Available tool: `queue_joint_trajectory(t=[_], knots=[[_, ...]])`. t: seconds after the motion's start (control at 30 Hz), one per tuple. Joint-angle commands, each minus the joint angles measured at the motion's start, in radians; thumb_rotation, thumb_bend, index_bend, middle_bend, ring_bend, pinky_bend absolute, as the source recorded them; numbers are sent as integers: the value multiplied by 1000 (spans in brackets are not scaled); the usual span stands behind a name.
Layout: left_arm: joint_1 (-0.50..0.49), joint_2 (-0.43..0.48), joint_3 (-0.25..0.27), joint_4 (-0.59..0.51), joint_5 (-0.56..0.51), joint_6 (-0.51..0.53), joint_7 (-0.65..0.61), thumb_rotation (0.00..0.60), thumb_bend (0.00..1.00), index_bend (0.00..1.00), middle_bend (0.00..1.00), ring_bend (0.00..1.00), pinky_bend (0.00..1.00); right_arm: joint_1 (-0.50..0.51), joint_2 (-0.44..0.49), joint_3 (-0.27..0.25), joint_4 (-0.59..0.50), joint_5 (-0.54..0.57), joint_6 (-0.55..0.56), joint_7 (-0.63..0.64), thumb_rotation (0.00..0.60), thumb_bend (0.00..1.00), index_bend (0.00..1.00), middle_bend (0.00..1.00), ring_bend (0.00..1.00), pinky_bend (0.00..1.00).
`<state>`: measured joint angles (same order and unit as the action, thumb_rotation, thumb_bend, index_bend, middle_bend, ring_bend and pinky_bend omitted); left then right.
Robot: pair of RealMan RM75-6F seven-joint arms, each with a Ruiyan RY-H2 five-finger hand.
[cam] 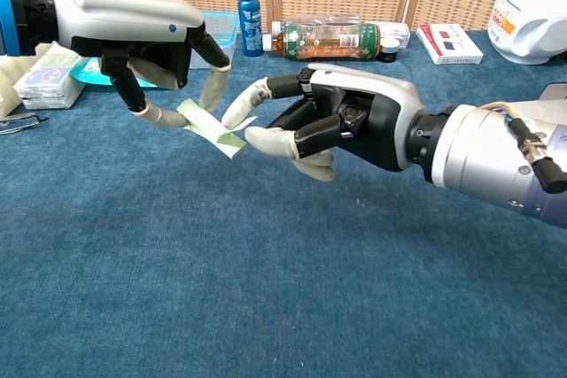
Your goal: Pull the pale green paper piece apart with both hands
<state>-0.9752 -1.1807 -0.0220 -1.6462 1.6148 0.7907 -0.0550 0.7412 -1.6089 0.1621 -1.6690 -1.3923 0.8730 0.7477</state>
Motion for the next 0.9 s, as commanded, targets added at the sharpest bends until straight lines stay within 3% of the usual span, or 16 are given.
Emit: queue_joint_trajectory(t=[0.03, 0.33, 0.9], knots=[[1, 1, 0, 0, 1, 2, -3, 600, 467, 712, 1000, 1000, 1000, 0, 0, 2, 0, 5, -3, -11, 600, 475, 433, 941, 911, 851], [6, -7, 4, 7, 7, 10, -17, 600, 467, 711, 1000, 1000, 1000, -2, 7, 9, -5, -3, 0, -7, 600, 475, 368, 936, 909, 851], [-2, -12, -2, -7, 14, 14, -29, 600, 466, 711, 1000, 1000, 1000, 1, 5, 18, -6, 5, -7, -16, 600, 475, 391, 936, 909, 851]])
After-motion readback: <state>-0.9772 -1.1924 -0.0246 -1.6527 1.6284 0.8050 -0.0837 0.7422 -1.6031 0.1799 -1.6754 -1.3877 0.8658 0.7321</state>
